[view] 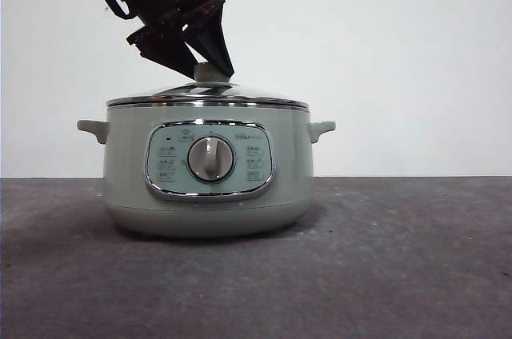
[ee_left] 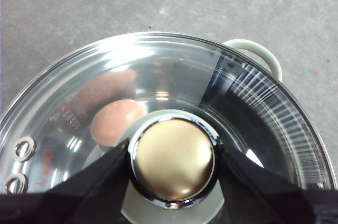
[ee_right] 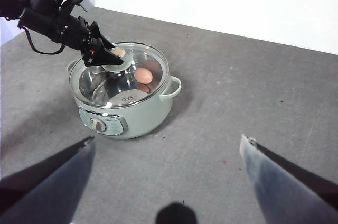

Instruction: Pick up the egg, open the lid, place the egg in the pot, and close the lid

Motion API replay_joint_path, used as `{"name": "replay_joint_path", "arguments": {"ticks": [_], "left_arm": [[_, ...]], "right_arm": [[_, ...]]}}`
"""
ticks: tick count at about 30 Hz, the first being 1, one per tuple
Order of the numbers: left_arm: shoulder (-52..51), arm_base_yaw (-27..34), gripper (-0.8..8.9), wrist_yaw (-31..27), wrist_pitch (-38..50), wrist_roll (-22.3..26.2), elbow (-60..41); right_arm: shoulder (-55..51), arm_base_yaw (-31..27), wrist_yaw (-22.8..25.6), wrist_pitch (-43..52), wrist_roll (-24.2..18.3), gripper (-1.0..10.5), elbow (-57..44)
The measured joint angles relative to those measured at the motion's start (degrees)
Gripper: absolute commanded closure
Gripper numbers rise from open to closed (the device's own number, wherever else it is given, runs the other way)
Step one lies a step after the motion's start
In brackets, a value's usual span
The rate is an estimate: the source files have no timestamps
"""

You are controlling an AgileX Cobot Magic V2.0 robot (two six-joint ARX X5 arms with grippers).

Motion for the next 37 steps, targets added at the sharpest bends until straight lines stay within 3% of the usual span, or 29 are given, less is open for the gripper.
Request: {"name": "replay_joint_path", "arguments": {"ticks": [10, 12, 16, 17, 37], "left_arm": [[0.0, 0.0, 8.03, -0.1, -1.7, 0.7, 0.3], [0.0, 0.0, 7.06, -0.1, -1.8, 0.8, 0.3], [0.0, 0.0, 4.21, -0.1, -2.1, 0.8, 0.4], [0.0, 0.0, 3.92, -0.1, -2.1, 0.8, 0.5], [-4.2, 0.9, 3.92, -1.0, -8.2, 0.1, 3.5]], "right_arm": [[0.0, 0.0, 0.0, 0.0, 0.0, 4.8, 0.0], [0.0, 0.0, 0.0, 0.0, 0.0, 4.8, 0.0], [0.0, 0.0, 0.0, 0.0, 0.0, 4.8, 0.0], [0.0, 0.0, 0.0, 0.0, 0.0, 4.8, -0.1], [0.0, 0.0, 0.0, 0.0, 0.4, 4.8, -0.1]]}}
